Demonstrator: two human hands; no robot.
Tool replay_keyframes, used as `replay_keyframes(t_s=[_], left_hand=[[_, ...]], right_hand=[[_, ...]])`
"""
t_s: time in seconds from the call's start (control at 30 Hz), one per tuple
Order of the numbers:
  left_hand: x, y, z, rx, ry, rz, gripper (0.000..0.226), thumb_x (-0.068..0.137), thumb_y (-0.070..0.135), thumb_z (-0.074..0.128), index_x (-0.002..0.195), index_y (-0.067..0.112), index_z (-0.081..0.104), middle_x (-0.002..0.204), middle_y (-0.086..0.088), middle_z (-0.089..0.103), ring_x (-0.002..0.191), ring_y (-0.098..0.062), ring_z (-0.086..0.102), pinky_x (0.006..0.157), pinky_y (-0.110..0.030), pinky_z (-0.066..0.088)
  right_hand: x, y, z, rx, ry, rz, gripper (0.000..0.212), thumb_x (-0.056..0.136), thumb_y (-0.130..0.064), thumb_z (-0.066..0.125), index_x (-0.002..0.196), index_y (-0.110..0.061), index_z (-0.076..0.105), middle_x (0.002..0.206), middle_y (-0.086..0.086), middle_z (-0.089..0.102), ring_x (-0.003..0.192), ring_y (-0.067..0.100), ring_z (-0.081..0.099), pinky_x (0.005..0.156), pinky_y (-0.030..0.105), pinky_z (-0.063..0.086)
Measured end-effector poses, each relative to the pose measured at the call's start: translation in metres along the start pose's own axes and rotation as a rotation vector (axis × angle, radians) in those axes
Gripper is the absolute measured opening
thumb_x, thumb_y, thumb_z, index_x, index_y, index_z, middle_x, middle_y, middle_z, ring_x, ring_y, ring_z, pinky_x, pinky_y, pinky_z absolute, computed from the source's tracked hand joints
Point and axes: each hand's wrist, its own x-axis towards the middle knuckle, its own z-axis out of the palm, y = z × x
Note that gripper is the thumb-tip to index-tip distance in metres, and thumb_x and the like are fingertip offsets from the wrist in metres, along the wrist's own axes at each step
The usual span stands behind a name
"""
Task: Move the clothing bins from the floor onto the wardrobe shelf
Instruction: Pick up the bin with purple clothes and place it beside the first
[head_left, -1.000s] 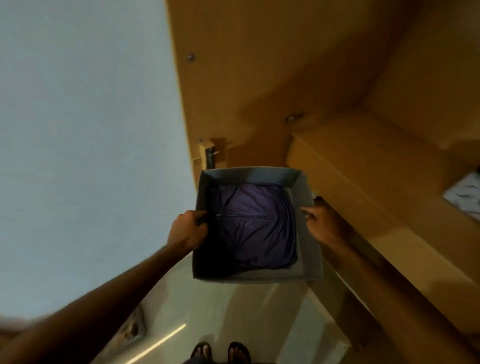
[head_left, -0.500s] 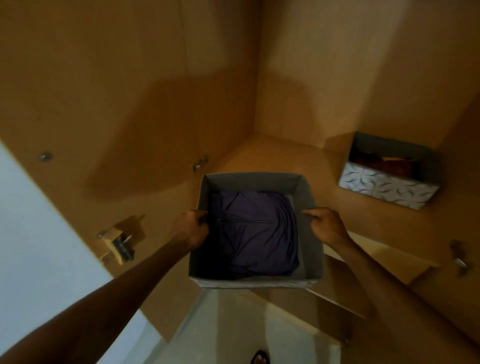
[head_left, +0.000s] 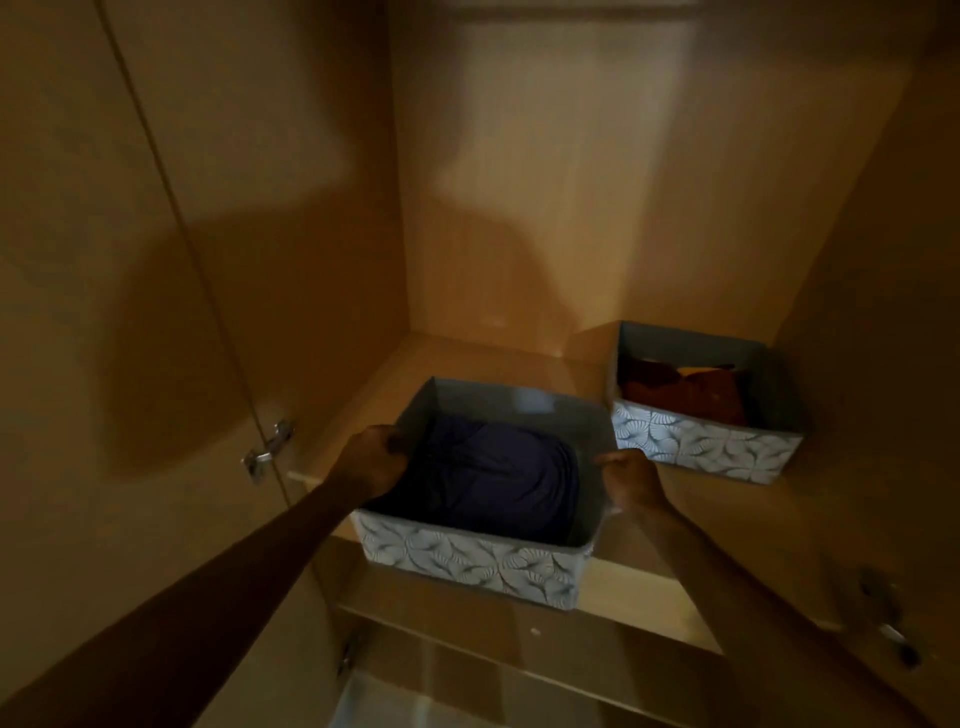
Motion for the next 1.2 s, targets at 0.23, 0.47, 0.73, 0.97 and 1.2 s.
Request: replay_keyframes(t_s=[0.23,0.47,0.73,0.97,1.2], left_hand=[[0.046,-0.002,0.015,0.167,-0.041,-0.108,0.045,0.088,0.037,0.052,0.130,0.021,0.053,0.146,-0.023,0.029,0.137,-0.044,0.027,0.109,-0.052,0.032],[0.059,0.002,0.032,-0.226,-0.155,-0.179,0.055,0.093,0.035,0.055,0.141,0.015,0.040,0.153,-0.019,0.029,0.140,-0.039,0.026,0.109,-0.040,0.030],[0.063,-0.015,0.024,-0.343,-0.172,-0.032,0.058,0.083,-0.010,0.051,0.137,0.010,0.045,0.133,-0.010,0.056,0.120,-0.026,0.054,0.094,-0.026,0.046],[0.081,-0.023,0.007,-0.231,-0.105,0.085,0.049,0.090,-0.011,0.044,0.135,0.006,0.049,0.140,-0.011,0.050,0.123,-0.024,0.051,0.089,-0.009,0.040],[0.091,-0.017,0.002,-0.278,-0.239,-0.141,0.029,0.086,0.002,0.052,0.113,0.008,0.060,0.113,-0.013,0.063,0.086,-0.036,0.066,0.065,-0.050,0.061]], right_hand=[[0.014,-0.018,0.027,0.272,0.029,0.230,0.023,0.092,-0.001,0.042,0.099,0.007,0.062,0.097,0.020,0.064,0.055,0.025,0.061,0.032,0.019,0.045],[0.019,-0.052,0.077,0.451,-0.089,0.333,0.013,0.088,0.000,0.050,0.099,0.000,0.057,0.100,0.022,0.067,0.078,0.034,0.069,0.072,0.052,0.060],[0.027,-0.067,0.091,-0.404,-0.023,0.076,0.056,0.072,-0.054,0.053,0.112,-0.018,0.064,0.124,0.023,0.057,0.112,0.041,0.055,0.093,0.041,0.048],[0.032,-0.042,0.072,-0.438,-0.011,0.077,0.042,0.068,-0.038,0.049,0.097,-0.011,0.063,0.110,0.021,0.064,0.096,0.038,0.063,0.088,0.046,0.054],[0.020,-0.036,0.062,-0.371,0.069,0.109,0.037,0.078,-0.024,0.048,0.109,-0.006,0.058,0.106,0.019,0.066,0.089,0.038,0.067,0.082,0.047,0.057]])
